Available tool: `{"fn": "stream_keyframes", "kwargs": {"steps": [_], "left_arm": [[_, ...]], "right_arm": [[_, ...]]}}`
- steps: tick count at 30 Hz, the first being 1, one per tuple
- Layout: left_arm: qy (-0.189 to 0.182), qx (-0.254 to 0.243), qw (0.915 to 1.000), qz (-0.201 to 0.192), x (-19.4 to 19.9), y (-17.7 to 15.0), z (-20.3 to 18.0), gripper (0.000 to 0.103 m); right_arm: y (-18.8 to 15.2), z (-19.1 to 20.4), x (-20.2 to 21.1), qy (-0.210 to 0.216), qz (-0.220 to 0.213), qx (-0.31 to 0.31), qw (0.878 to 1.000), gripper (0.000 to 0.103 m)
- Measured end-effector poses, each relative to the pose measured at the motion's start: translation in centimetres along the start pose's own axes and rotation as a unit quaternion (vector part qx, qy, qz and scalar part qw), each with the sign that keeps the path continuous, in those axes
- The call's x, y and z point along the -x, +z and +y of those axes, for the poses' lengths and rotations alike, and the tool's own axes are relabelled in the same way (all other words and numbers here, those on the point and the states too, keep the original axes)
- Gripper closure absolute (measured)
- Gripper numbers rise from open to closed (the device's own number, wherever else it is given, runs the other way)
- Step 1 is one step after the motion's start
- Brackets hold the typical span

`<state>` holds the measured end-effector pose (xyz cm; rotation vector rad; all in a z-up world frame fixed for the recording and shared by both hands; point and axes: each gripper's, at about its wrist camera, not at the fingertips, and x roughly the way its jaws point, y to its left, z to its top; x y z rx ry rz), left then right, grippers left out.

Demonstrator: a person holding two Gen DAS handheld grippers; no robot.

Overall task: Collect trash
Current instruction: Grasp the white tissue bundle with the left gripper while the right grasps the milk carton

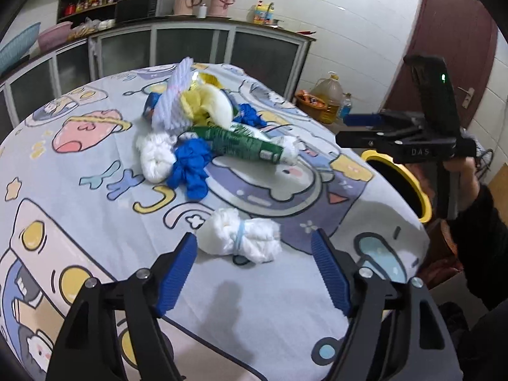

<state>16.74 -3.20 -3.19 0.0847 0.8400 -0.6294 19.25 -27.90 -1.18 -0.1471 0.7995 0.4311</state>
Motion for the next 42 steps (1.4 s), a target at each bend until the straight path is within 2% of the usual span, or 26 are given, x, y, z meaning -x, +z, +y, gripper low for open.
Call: {"fn": "stream_keyframes", "kwargs": {"steps": [2,8,14,21,26,29,31,34,36,37,39,42], "left_arm": [[0.012,0.009,0.9999,0.001,-0.5,-0.2,0.3,0.032],[0.008,0.016,0.9997,0.014,-2.0,0.0,0.6,0.032],[-0.017,0.03,0.9991,0.022,-3.1,1.0,1.0,0.032],[-0.024,0.033,0.9987,0.029,-4.5,1.8,1.1,0.032],[-0.025,0.031,0.9986,0.035,-5.3,2.3,1.2,0.032],[0.0,0.033,0.9987,0.04,-5.3,2.5,1.2,0.032],[-0.005,0.034,0.9988,0.036,-4.7,2.7,1.4,0.031],[-0.002,0.039,0.9978,0.054,-5.5,2.5,2.0,0.031],[-0.015,0.052,0.9961,0.07,-6.4,2.3,2.3,0.032],[-0.023,0.054,0.9951,0.08,-7.2,2.1,2.2,0.035],[-0.007,0.052,0.9949,0.086,-7.9,1.8,1.9,0.042],[-0.003,0.051,0.9957,0.078,-7.5,1.6,1.8,0.052]], "right_arm": [[0.9,0.5,-0.9,0.004,0.017,0.024,1.0,0.025],[3.1,1.7,-4.6,0.039,0.078,0.079,0.993,0.022],[4.8,2.6,-7.9,0.061,0.118,0.095,0.987,0.022],[5.6,2.0,-11.4,0.06,0.148,0.085,0.984,0.022],[5.7,1.0,-13.1,0.068,0.163,0.052,0.983,0.023],[5.6,0.5,-13.4,0.07,0.167,0.041,0.983,0.023],[5.5,0.4,-13.5,0.067,0.168,0.039,0.983,0.025],[5.4,0.3,-13.6,0.067,0.173,0.039,0.982,0.029],[5.4,0.2,-13.9,0.069,0.177,0.033,0.981,0.03],[5.3,0.2,-13.9,0.069,0.177,0.03,0.981,0.03],[5.2,0.2,-13.8,0.065,0.177,0.028,0.982,0.031],[5.1,0.4,-13.1,0.059,0.162,0.03,0.985,0.032]]}}
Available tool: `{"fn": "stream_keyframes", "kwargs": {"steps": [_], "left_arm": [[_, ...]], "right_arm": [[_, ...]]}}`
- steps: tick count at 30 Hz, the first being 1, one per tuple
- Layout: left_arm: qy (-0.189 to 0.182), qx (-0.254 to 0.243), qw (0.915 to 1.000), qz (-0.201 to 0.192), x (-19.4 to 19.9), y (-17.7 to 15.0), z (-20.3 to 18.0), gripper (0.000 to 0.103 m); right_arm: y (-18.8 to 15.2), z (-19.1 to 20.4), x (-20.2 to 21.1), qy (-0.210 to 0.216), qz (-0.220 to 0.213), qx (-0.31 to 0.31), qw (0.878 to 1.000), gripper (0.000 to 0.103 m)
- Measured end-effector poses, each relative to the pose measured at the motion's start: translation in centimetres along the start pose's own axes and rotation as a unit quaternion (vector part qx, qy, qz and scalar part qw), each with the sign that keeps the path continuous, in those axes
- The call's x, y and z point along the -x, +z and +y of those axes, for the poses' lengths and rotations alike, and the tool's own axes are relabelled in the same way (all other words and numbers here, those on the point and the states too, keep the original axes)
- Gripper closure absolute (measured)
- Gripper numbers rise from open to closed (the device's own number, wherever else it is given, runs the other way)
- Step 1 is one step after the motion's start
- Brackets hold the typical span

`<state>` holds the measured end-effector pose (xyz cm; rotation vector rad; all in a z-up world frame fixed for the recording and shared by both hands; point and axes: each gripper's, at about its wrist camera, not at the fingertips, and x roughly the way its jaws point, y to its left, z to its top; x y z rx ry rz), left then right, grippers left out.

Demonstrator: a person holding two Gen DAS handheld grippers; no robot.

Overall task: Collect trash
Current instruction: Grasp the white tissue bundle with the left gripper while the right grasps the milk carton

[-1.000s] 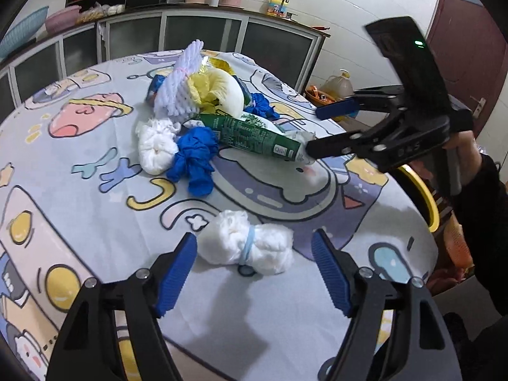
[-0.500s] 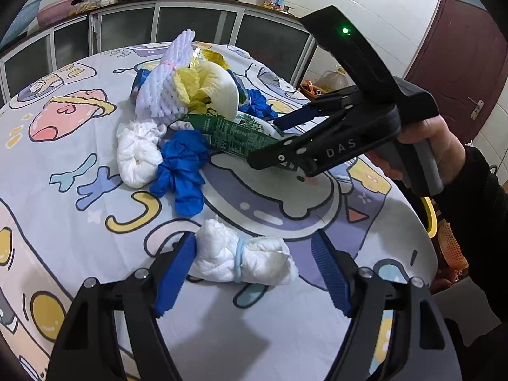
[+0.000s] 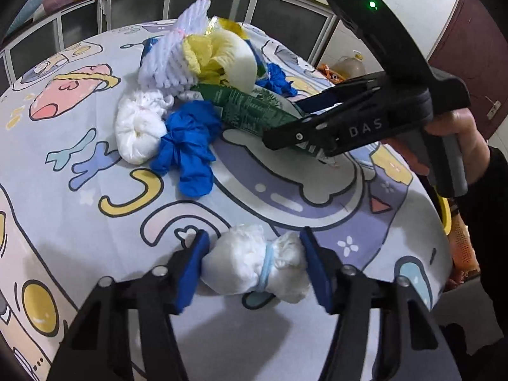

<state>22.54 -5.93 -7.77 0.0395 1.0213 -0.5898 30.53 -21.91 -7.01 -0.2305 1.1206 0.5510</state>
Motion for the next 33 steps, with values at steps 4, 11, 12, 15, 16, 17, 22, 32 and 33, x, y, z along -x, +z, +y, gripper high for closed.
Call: {"fn": "stream_keyframes", "kwargs": {"steps": [4,11,12,15,16,17,22,32,33], "left_arm": [[-0.005,0.005,0.9999,-0.008,1.9,-0.3,0.0,0.054],[-0.006,0.003,0.9986,-0.052,7.3,-0.7,-0.3,0.054],[-0.007,0.004,0.9984,-0.056,7.8,-0.7,-0.3,0.054],[-0.001,0.009,0.9969,-0.078,9.7,-0.8,-0.1,0.054],[0.0,0.01,0.9965,-0.083,10.0,-0.8,-0.1,0.054],[0.002,0.012,0.9959,-0.089,10.5,-0.8,0.0,0.054],[0.001,0.016,0.9946,-0.103,11.7,-0.8,0.2,0.054],[-0.009,0.009,0.9938,-0.111,12.0,-1.0,-0.7,0.053],[-0.011,0.01,0.9937,-0.111,12.1,-0.9,-0.7,0.053]], "right_arm": [[0.0,0.5,1.2,0.005,-0.003,-0.012,1.0,0.033],[-1.5,1.8,4.8,0.022,-0.008,0.009,1.0,0.046],[-1.9,1.9,5.3,0.023,-0.01,0.009,1.0,0.046],[-3.0,2.1,6.4,0.029,-0.021,0.012,0.999,0.046],[-3.3,2.1,6.6,0.028,-0.022,0.012,0.999,0.046],[-3.6,2.1,6.9,0.027,-0.023,0.011,0.999,0.046],[-5.4,2.1,8.2,0.019,-0.037,0.001,0.999,0.047],[-7.9,3.1,9.8,0.002,-0.058,-0.011,0.998,0.048],[-8.0,3.2,10.2,0.004,-0.062,-0.01,0.998,0.048]]}}
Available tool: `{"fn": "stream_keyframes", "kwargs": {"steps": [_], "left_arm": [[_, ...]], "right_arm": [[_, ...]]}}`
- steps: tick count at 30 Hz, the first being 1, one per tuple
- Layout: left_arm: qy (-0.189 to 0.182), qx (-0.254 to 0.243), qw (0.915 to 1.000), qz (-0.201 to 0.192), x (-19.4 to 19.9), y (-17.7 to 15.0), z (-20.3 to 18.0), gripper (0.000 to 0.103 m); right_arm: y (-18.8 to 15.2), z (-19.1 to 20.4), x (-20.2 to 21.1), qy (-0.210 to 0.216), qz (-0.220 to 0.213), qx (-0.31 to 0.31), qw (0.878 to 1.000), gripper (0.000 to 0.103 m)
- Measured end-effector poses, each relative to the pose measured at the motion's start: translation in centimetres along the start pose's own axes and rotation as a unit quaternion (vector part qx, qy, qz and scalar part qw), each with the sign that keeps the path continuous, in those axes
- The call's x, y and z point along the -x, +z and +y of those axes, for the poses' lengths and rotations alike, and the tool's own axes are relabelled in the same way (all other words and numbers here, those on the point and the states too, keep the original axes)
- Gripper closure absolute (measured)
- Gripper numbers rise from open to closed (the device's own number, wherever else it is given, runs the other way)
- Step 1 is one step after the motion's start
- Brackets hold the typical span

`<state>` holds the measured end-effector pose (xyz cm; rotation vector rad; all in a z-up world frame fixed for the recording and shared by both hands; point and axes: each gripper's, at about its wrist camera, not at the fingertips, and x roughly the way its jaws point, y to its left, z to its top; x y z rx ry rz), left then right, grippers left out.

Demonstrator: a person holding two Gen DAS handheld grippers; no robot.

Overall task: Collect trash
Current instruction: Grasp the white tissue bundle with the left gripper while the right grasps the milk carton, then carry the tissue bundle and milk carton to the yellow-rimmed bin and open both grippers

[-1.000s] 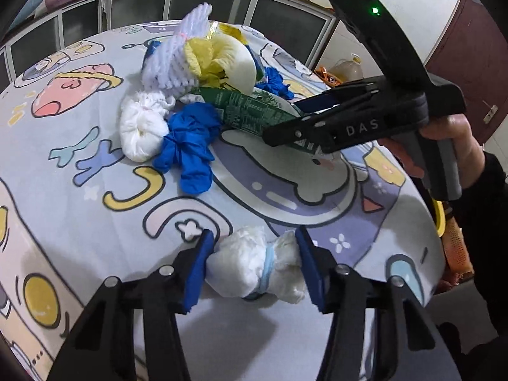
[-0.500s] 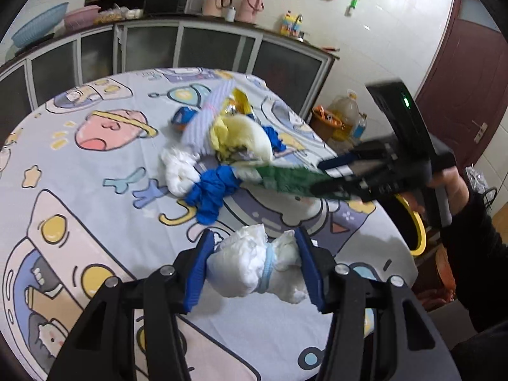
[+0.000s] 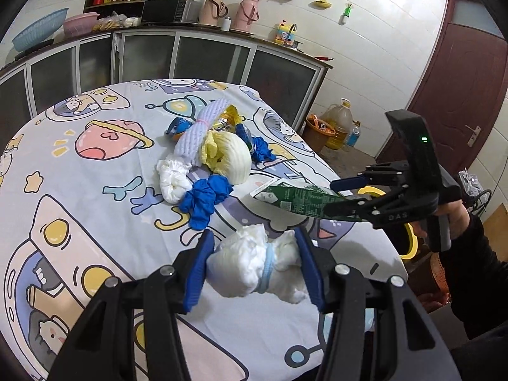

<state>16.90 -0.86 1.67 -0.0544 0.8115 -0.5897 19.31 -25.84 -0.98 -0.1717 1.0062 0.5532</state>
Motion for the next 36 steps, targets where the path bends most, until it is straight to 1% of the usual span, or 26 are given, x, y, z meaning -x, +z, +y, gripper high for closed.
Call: {"fn": "stream_keyframes", "kwargs": {"steps": [4,6,12,16,21,30,36], "left_arm": [[0.001,-0.003,1.0,-0.004,0.2,0.0,-0.4,0.053],[0.0,-0.005,1.0,-0.005,0.3,0.0,-0.5,0.053],[-0.005,-0.012,0.9999,-0.007,0.0,0.7,-1.3,0.053],[-0.013,-0.022,0.9997,-0.007,-0.7,1.3,-2.3,0.053],[-0.032,-0.035,0.9989,-0.003,-2.1,2.5,-3.9,0.053],[-0.084,-0.082,0.9931,0.011,-6.4,5.3,-9.9,0.053],[-0.123,-0.118,0.985,0.026,-10.0,7.0,-14.6,0.053]], "right_arm": [[-0.1,0.5,1.8,-0.004,-0.019,0.007,1.0,0.048],[-0.2,0.4,2.3,-0.001,-0.021,0.005,1.0,0.048],[-0.9,-0.2,3.2,-0.013,-0.024,-0.001,1.0,0.048],[-1.8,-1.3,4.0,-0.022,-0.027,-0.018,0.999,0.048],[-3.4,-3.3,5.4,-0.039,-0.034,-0.046,0.998,0.048],[-7.1,-8.1,8.8,-0.083,-0.052,-0.108,0.989,0.048],[-11.0,-11.5,11.6,-0.12,-0.068,-0.163,0.977,0.048]]}}
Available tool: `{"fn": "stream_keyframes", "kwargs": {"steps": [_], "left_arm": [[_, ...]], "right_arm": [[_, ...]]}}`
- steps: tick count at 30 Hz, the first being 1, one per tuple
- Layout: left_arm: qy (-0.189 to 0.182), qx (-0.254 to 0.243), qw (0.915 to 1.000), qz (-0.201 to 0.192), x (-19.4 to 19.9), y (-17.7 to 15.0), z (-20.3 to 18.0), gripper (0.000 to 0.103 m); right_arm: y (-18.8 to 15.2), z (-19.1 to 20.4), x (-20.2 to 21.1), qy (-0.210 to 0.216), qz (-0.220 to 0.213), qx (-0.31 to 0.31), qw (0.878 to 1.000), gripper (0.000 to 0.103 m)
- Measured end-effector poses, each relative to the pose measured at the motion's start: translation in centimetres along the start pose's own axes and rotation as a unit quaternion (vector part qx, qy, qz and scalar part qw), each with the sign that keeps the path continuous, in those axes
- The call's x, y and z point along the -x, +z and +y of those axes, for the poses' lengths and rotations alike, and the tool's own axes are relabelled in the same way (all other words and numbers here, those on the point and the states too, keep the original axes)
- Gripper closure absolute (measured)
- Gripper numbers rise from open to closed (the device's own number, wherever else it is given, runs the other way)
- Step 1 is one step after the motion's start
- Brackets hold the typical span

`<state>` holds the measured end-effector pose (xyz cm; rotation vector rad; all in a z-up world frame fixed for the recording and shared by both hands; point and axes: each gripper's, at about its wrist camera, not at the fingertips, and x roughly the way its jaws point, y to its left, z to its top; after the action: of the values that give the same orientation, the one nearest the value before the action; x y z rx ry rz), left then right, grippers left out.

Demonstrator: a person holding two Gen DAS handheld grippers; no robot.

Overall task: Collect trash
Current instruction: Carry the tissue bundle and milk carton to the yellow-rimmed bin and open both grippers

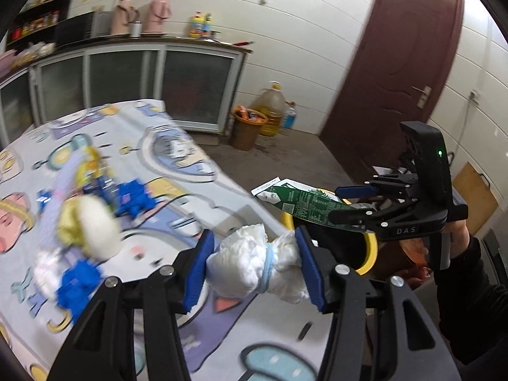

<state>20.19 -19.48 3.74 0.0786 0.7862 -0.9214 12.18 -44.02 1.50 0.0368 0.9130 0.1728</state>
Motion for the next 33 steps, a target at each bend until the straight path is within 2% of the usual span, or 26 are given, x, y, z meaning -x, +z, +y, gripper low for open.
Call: {"fn": "stream_keyframes", "kwargs": {"steps": [9,13,21,33], "left_arm": [[-0.061,-0.029,0.9975,0.019,-6.6,3.1,-5.0,0.053],[-0.076,-0.045,0.9956,0.031,-9.0,3.7,-7.2,0.053],[-0.092,-0.065,0.9918,0.061,-13.3,3.8,-10.6,0.053],[-0.093,-0.075,0.989,0.087,-17.8,3.9,-13.5,0.053]], "right_arm": [[-4.0,-6.5,2.4,-0.06,-0.011,-0.075,0.995,0.048],[-5.8,-8.7,2.8,-0.076,-0.009,-0.102,0.992,0.047],[-8.8,-12.1,2.4,-0.092,-0.001,-0.146,0.985,0.047],[-10.4,-15.0,1.6,-0.114,0.012,-0.176,0.978,0.047]]}}
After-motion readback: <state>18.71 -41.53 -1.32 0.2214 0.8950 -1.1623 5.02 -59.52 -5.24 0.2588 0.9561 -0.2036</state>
